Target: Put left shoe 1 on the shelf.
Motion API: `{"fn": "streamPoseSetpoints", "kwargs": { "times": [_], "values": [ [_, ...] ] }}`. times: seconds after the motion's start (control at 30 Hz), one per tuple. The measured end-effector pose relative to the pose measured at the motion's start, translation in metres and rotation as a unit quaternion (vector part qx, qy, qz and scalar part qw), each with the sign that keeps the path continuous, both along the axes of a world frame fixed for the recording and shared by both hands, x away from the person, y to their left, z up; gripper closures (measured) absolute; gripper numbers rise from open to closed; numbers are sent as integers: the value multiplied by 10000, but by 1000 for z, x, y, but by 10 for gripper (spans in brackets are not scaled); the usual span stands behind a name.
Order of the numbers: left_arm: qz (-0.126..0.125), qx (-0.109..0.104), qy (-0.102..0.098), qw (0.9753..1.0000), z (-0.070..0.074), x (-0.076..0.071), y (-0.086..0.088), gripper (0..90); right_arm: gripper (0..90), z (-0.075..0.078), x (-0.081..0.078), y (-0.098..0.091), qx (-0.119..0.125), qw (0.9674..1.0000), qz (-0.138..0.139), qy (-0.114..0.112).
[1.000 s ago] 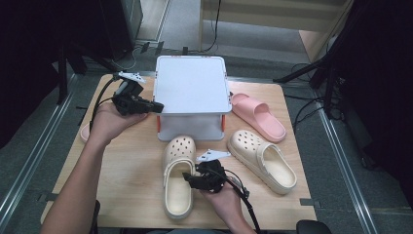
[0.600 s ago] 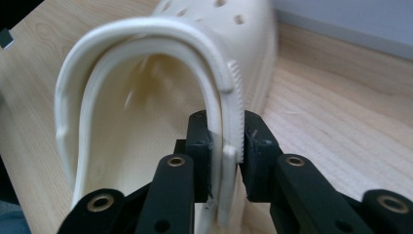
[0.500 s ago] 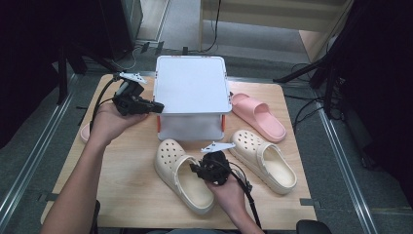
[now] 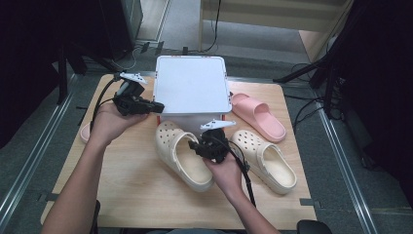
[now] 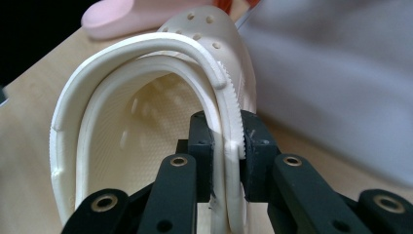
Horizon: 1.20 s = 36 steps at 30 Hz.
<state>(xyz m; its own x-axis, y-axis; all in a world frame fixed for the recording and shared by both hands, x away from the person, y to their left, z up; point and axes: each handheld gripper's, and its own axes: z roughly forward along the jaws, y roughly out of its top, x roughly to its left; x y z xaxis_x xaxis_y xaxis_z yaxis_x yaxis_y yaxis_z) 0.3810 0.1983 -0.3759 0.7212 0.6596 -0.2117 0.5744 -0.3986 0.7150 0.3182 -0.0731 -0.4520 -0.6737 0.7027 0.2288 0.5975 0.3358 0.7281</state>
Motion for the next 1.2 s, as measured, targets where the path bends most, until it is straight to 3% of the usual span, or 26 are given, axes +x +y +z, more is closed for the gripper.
{"fn": "streamPoseSetpoints", "kwargs": {
  "times": [0.03,0.2,0.33,0.43,0.63,0.67,0.8,0.97,1.2],
  "values": [
    [0,0,0,10000,0,0,0,847,790,0,0,0,0,10000,0,0],
    [-11,-23,-16,10000,0,1,1,844,789,-6,29,7,12,9997,-246,59],
    [50,-15,-24,10000,0,0,1,839,789,-11,39,7,99,9989,-445,-51],
    [65,-13,-32,10000,0,0,2,838,788,-16,44,4,170,9985,-525,30],
    [28,-28,-18,10000,-1,0,1,838,789,-20,42,-1,201,9977,-639,72],
    [28,-41,-8,10000,-1,0,1,838,788,-19,42,-4,149,9972,-735,-44],
    [-8,-54,-9,10000,-1,1,0,838,786,-21,45,-6,181,9960,-868,-72],
    [-25,-65,2,10000,-1,0,0,838,778,-33,46,6,102,9968,-787,10],
    [-27,-74,1,10000,-1,0,0,838,708,-37,42,3,165,9977,-660,53]
  ]
}}
